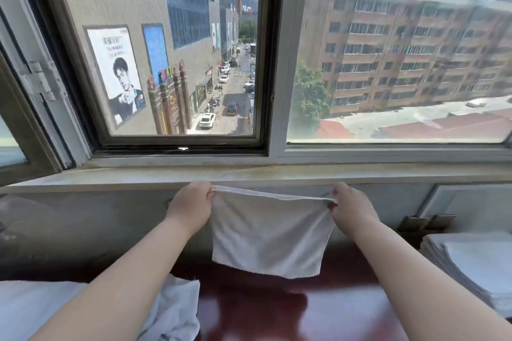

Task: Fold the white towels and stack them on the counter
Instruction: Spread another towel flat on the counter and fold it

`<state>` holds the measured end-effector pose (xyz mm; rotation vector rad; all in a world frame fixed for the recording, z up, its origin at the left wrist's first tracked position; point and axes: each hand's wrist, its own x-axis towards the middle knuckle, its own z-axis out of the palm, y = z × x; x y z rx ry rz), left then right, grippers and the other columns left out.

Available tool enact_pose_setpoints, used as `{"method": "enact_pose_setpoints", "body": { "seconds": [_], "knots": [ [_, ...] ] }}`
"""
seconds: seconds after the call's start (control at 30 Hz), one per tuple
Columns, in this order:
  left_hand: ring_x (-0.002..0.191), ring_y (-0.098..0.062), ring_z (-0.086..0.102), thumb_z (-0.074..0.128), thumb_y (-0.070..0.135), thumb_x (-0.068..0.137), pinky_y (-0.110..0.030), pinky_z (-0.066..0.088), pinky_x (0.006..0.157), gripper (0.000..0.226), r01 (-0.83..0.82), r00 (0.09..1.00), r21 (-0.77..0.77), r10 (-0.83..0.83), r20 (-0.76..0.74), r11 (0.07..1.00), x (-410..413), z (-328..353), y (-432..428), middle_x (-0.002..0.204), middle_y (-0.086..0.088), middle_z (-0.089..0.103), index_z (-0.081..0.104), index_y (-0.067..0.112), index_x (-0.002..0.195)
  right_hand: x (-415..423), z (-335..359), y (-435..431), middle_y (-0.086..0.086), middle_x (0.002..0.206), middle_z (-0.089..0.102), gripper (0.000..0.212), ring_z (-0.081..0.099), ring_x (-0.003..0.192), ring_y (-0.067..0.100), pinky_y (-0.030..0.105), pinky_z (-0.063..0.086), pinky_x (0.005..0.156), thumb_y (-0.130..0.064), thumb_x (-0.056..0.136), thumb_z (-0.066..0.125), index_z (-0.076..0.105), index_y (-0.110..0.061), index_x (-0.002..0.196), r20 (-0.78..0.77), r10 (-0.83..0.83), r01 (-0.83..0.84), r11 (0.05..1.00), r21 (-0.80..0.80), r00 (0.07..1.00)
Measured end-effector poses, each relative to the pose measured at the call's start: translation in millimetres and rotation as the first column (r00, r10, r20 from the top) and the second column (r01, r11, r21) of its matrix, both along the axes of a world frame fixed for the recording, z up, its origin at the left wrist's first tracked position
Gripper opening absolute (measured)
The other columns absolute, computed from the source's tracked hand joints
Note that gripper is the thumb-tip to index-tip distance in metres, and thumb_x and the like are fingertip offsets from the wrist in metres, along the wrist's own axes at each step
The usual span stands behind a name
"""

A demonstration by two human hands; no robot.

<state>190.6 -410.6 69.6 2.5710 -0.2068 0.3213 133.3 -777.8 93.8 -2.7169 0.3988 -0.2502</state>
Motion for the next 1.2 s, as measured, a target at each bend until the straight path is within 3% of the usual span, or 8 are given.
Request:
{"method": "enact_pose_setpoints", "body": {
  "seconds": [0.13,0.33,0.53,0.63,0.8,0.9,1.0,1.2],
  "knots": [
    [0.078,-0.01,0.053,0.051,0.03,0.105,-0.03,0.036,0.063,0.036,0.017,0.999,-0.014,-0.017,-0.034,1.0,3.7,0.9,-3.1,0.082,0.011,0.058,0.049,0.029,0.069,2.9,1.0,-12.6,-0.007,0.082,0.063,0.023,0.06,0.08,0.018,0.032,0.05,0.067,-0.018,0.09,0.064,0.062,-0.025,0.068,-0.068,0.001,-0.001,1.0,-0.003,0.998],
    [0.08,-0.01,0.059,0.063,0.031,0.099,-0.033,0.046,0.068,0.024,0.021,0.996,-0.08,-0.028,-0.079,0.997,11.6,-1.6,-4.1,0.083,0.012,0.065,0.059,0.03,0.075,13.2,-7.1,-27.3,-0.006,0.073,0.066,0.021,0.062,0.068,0.013,0.027,0.042,0.052,-0.024,0.089,0.066,0.061,-0.025,0.068,-0.134,0.016,-0.006,0.997,0.073,0.991],
    [0.073,-0.016,0.053,0.048,0.026,0.103,-0.035,0.044,0.063,0.023,0.073,0.99,0.157,-0.053,-0.129,0.985,26.5,-12.8,-3.8,0.078,0.005,0.057,0.045,0.026,0.08,31.2,-18.8,-28.5,-0.005,0.065,0.072,0.018,0.07,0.069,0.013,0.031,0.057,0.068,-0.007,0.08,0.059,0.068,-0.021,0.073,-0.179,0.054,-0.027,0.988,0.151,0.982],
    [0.07,-0.024,0.052,0.04,0.018,0.097,-0.037,0.038,0.057,0.018,0.061,0.995,0.247,-0.04,-0.089,0.967,35.9,-13.1,-11.6,0.075,0.004,0.054,0.037,0.027,0.082,44.9,-22.0,-26.6,-0.005,0.074,0.069,0.022,0.061,0.073,0.019,0.031,0.047,0.062,-0.009,0.084,0.059,0.064,-0.026,0.071,-0.011,-0.041,0.042,0.988,0.148,0.999],
    [0.093,-0.027,0.062,0.032,0.016,0.098,-0.035,0.048,0.07,0.044,0.026,0.996,0.237,-0.046,0.077,0.971,43.1,-20.5,-19.3,0.111,0.002,0.065,0.041,0.032,0.138,57.3,-32.8,-26.6,0.002,0.075,0.064,0.019,0.057,0.07,0.021,0.031,0.038,0.056,-0.014,0.094,0.058,0.056,-0.024,0.079,0.166,-0.09,0.054,0.977,0.207,0.982],
    [0.111,-0.028,0.065,0.044,0.005,0.099,-0.04,0.052,0.088,0.044,0.035,0.999,0.304,-0.04,0.009,0.952,29.7,-48.7,-18.6,0.127,0.003,0.065,0.055,0.027,0.136,46.4,-55.0,-33.2,0.002,0.074,0.062,0.015,0.056,0.069,0.024,0.031,0.037,0.054,-0.012,0.092,0.059,0.055,-0.021,0.081,0.099,-0.053,0.037,0.988,0.149,0.994],
    [0.103,-0.029,0.066,0.043,0.009,0.097,-0.041,0.05,0.084,0.034,0.1,0.989,0.331,-0.056,-0.138,0.938,-4.1,-81.6,-19.8,0.115,0.003,0.064,0.06,0.029,0.117,24.2,-89.9,-37.7,0.005,0.08,0.064,0.01,0.059,0.081,0.035,0.036,0.04,0.063,-0.007,0.087,0.054,0.053,-0.017,0.086,-0.019,0.042,-0.042,0.999,0.008,0.999],
    [0.091,-0.022,0.068,0.056,0.013,0.088,-0.043,0.053,0.077,0.017,0.17,0.868,0.406,0.059,-0.493,0.898,-76.4,-163.1,-30.2,0.095,0.003,0.066,0.062,0.024,0.1,-40.8,-183.5,-42.1,-0.006,0.099,0.059,0.019,0.06,0.103,0.022,0.035,0.051,0.075,-0.009,0.086,0.047,0.052,-0.026,0.093,-0.432,0.208,-0.331,0.915,-0.232,0.878]
  ]
}}
